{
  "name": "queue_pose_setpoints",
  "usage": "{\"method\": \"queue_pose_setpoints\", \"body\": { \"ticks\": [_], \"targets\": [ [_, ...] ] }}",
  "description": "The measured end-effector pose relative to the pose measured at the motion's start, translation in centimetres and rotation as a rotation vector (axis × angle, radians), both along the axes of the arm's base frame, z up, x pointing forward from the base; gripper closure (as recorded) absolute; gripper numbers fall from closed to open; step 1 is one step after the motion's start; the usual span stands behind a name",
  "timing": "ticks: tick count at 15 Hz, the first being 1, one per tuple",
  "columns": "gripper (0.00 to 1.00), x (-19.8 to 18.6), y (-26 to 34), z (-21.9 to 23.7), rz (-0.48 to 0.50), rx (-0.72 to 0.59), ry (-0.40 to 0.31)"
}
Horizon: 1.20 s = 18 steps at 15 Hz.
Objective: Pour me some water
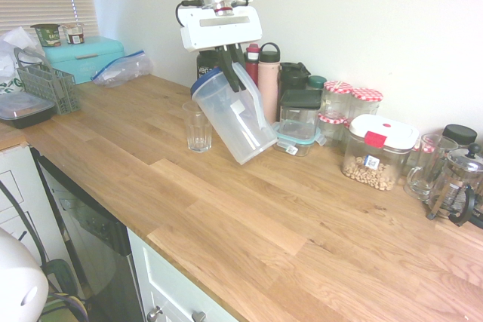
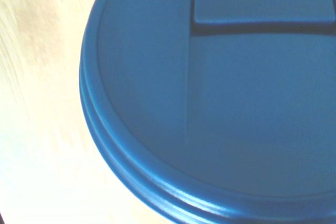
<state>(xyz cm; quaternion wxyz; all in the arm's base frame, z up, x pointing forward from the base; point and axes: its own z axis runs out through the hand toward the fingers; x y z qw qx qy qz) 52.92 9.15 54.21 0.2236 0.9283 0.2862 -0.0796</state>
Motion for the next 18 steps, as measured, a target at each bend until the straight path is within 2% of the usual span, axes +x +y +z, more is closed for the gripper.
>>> {"method": "queue_pose_setpoints", "body": {
  "ticks": [7,12,15,18],
  "targets": [
    [1.0,0.8,2.6,-1.2,0.019,-0.079,-0.028],
    [1.0,0.9,2.7,-1.3,0.001,-0.073,-0.039],
    [1.0,0.7,0.6,0.2,-0.045,0.006,-0.065],
    [1.0,-0.6,-3.8,2.9,-0.159,0.171,-0.114]
  ]
}}
